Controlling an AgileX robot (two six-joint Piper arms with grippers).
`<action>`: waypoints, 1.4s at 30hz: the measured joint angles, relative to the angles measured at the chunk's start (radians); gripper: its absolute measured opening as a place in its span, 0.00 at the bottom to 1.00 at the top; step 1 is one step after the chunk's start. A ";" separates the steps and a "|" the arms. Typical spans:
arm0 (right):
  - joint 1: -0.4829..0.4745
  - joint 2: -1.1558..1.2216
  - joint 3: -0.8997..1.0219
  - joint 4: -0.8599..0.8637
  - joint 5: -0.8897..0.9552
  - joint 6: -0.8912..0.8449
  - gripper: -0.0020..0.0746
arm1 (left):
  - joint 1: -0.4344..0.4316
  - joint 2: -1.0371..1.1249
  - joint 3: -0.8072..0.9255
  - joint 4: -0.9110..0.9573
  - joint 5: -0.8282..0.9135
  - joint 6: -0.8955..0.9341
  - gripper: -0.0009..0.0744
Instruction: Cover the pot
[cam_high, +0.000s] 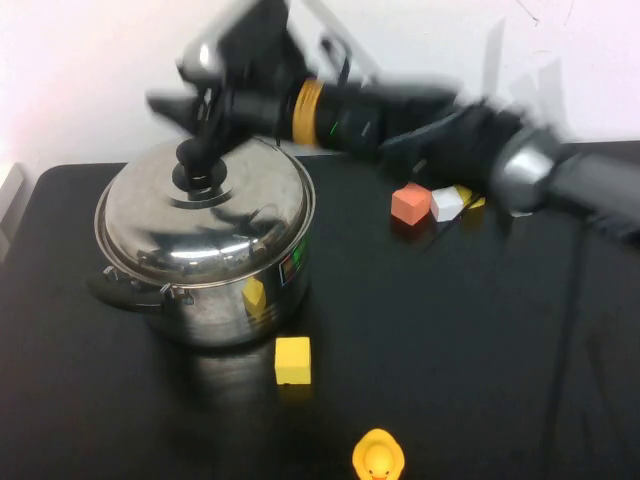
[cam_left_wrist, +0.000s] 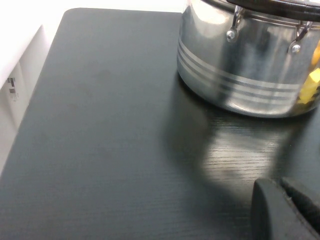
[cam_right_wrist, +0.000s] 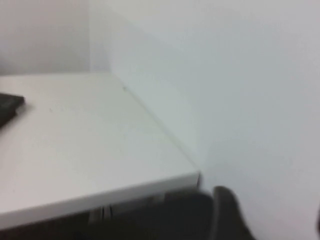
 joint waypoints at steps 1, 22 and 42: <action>-0.005 -0.038 0.000 -0.075 -0.017 0.062 0.47 | 0.000 0.000 0.000 0.000 0.000 0.000 0.01; -0.206 -0.653 0.497 -0.439 -0.473 0.425 0.02 | 0.000 0.000 0.000 0.000 0.000 0.000 0.01; -0.206 -1.549 1.368 -0.408 0.313 0.376 0.02 | 0.000 0.000 0.000 0.000 0.000 0.000 0.01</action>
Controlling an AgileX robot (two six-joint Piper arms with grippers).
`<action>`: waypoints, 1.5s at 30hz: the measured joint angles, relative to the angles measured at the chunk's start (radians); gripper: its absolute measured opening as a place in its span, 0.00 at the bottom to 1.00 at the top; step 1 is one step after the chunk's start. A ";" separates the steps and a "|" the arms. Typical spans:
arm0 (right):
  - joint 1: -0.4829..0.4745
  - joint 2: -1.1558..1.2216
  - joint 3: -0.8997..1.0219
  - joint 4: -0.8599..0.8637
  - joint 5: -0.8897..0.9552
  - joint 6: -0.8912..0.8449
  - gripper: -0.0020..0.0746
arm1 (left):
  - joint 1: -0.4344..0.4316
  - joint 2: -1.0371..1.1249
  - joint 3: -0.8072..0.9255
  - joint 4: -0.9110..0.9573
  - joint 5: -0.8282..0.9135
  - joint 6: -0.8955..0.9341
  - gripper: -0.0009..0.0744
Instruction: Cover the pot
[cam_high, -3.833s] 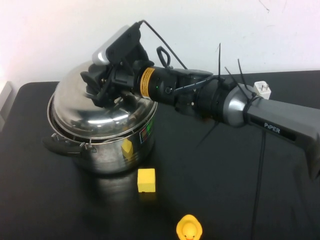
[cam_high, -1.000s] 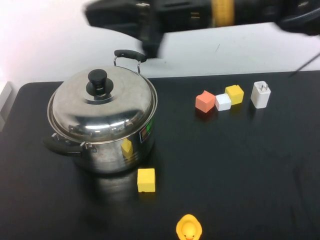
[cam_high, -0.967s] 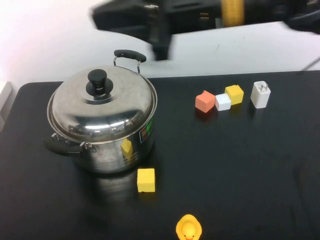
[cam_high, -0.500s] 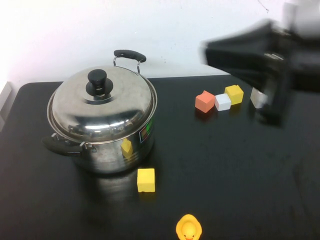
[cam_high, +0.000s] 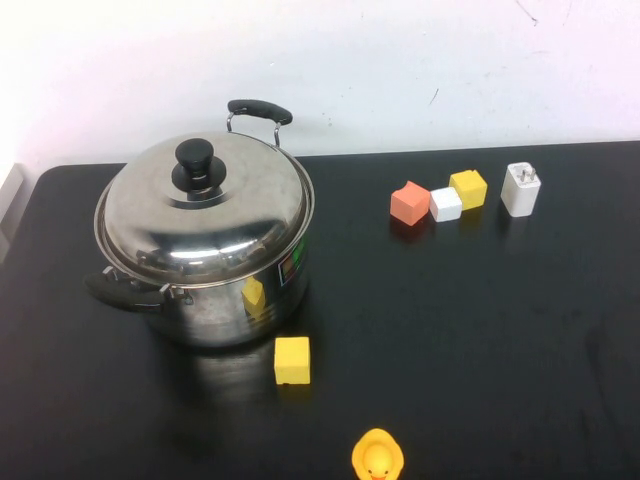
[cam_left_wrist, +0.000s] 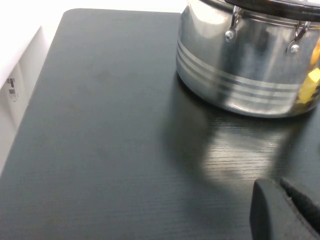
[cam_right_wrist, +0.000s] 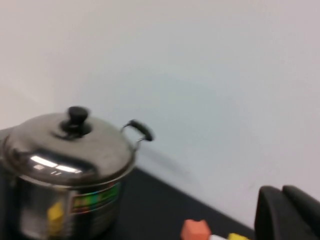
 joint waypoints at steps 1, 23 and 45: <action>0.000 -0.034 0.021 0.001 0.020 0.000 0.02 | 0.000 0.000 0.000 0.000 0.000 0.000 0.01; -0.187 -0.499 0.333 1.698 0.641 -1.647 0.02 | 0.000 0.000 0.000 0.000 0.000 0.000 0.01; -0.545 -0.624 0.554 1.745 0.415 -1.666 0.02 | 0.000 0.000 0.000 0.000 0.000 0.000 0.01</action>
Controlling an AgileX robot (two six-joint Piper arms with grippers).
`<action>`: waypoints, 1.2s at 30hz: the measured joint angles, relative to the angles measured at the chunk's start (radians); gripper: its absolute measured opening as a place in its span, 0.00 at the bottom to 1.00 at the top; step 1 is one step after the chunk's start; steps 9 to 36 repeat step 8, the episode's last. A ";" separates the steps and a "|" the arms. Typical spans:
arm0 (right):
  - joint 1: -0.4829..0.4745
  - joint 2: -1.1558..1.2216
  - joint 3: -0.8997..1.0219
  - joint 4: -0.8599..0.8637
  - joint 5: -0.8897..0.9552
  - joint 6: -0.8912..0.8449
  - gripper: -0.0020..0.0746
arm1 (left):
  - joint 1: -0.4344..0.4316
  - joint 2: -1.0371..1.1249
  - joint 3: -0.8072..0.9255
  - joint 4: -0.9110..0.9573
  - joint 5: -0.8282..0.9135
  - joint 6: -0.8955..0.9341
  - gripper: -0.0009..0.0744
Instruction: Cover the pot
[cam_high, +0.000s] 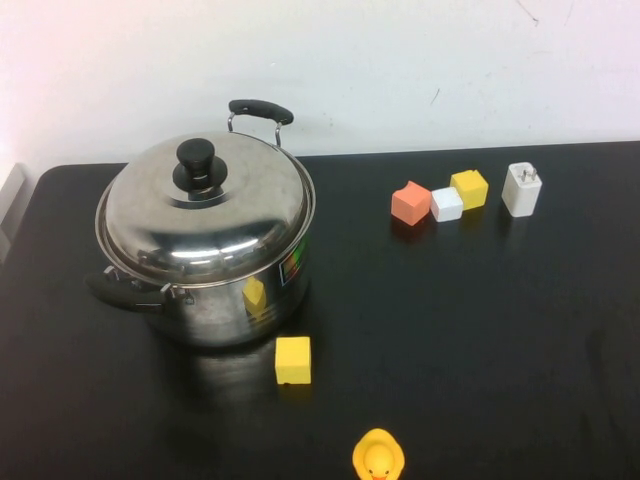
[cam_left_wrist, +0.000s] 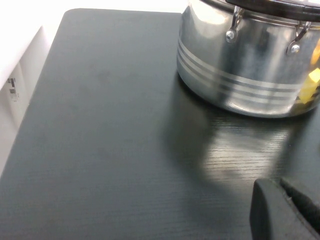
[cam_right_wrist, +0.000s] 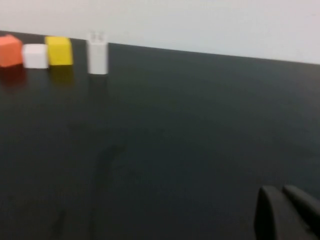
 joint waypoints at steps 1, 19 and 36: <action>0.016 0.000 0.000 -0.002 0.002 0.013 0.02 | 0.000 0.000 0.000 0.000 0.000 0.000 0.01; 0.136 0.000 0.000 -0.019 0.023 0.076 0.02 | 0.000 0.000 0.000 0.000 0.000 0.000 0.01; 0.136 0.000 0.000 -0.019 0.023 0.076 0.02 | 0.000 0.000 0.000 0.000 0.000 0.000 0.01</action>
